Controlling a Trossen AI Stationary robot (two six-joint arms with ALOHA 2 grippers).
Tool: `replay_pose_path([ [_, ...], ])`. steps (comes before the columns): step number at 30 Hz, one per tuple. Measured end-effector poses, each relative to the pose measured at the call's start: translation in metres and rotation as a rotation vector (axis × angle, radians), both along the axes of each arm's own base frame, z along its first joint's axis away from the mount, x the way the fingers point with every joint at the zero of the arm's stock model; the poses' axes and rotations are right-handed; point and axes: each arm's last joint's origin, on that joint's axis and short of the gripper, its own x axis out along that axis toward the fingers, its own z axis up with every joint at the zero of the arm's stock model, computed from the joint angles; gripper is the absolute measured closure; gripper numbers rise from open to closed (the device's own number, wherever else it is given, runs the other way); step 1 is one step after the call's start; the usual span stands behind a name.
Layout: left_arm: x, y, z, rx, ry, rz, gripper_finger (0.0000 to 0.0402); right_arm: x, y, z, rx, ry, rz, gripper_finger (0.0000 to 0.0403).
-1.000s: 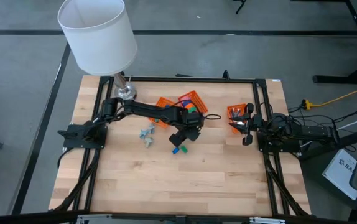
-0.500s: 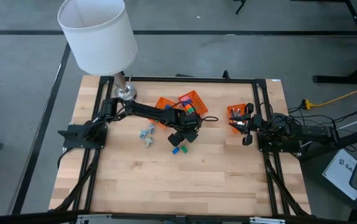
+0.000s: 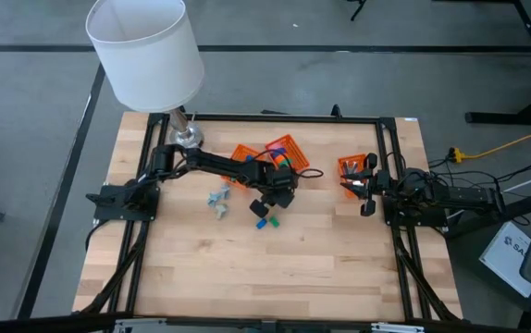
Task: Pick and place Stapler, Stapler remover, tape
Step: Put the blue stapler into the left orange bin
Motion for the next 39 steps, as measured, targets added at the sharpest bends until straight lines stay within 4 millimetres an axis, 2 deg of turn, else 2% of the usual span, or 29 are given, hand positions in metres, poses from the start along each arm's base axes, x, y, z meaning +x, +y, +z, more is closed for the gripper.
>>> replay_pose_path([
  [11, -0.003, 0.0, 0.0, -0.048, 0.028, 0.117, 0.0332, 0.0, 0.0, 0.0, 0.0, 0.0, 0.0, 0.0295],
  [16, -0.004, -0.002, 0.007, -0.042, 0.074, 0.161, 0.0332, 0.0, 0.0, 0.0, 0.0, 0.0, 0.0, 0.0295],
  [23, -0.008, 0.005, 0.035, 0.006, 0.112, 0.299, 0.0332, 0.0, 0.0, 0.0, 0.0, 0.0, 0.001, 0.0295],
  [31, -0.02, 0.014, 0.076, 0.04, 0.014, 0.42, 0.0332, 0.0, 0.0, 0.0, 0.0, 0.0, 0.0, 0.0295],
  [39, -0.037, 0.022, 0.108, 0.108, -0.035, 0.505, 0.0332, 0.0, 0.0, 0.0, 0.0, 0.0, 0.0, 0.0295],
])
